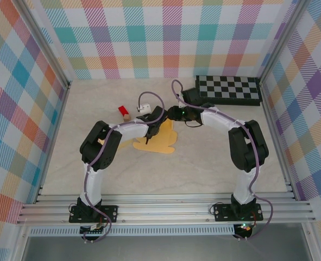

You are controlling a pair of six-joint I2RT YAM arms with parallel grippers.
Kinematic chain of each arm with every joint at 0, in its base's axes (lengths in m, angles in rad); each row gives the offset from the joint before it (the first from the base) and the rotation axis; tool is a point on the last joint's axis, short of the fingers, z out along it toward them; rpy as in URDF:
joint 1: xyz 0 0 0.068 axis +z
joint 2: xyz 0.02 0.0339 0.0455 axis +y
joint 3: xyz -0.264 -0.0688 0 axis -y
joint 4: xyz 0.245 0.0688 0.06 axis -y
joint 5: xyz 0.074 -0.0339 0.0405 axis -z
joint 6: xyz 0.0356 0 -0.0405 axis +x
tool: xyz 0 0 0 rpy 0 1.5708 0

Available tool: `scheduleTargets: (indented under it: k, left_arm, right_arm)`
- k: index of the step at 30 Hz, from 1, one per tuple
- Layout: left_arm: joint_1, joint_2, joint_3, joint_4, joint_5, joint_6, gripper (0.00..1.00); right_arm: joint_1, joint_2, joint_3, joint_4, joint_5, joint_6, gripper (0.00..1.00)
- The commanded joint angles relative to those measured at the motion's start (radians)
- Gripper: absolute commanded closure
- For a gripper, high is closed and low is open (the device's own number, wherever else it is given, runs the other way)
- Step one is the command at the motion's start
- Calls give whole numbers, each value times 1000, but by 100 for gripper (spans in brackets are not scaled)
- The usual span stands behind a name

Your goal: Fold the paper box

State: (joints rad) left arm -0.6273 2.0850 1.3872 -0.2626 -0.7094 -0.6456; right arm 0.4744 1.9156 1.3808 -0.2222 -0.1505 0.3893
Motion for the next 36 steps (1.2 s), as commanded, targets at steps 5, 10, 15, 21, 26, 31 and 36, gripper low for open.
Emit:
scheduleTargets:
  k: [5, 10, 15, 21, 26, 31, 36]
  left_arm:
    - [32, 71, 17, -161, -106, -85, 100]
    - [31, 60, 13, -164, -80, -88, 100]
    - [32, -13, -74, -103, -15, -37, 85]
    - [41, -159, -171, -44, 113, 45, 60]
    - [46, -286, -218, -62, 189, 63, 48]
    - [51, -436, -290, -86, 323, 72, 47]
    - [78, -547, -334, -111, 465, 73, 45]
  right_arm:
    - [18, 5, -52, -157, 48, 36, 64]
    - [18, 13, -36, -167, 41, 35, 63]
    - [18, 21, -12, -196, 74, 4, 63]
    - [16, 29, 7, -217, 110, -21, 64]
    - [14, 28, 11, -223, 119, -22, 64]
    - [12, 25, 18, -230, 128, -36, 64]
    - [13, 28, 23, -234, 125, -48, 64]
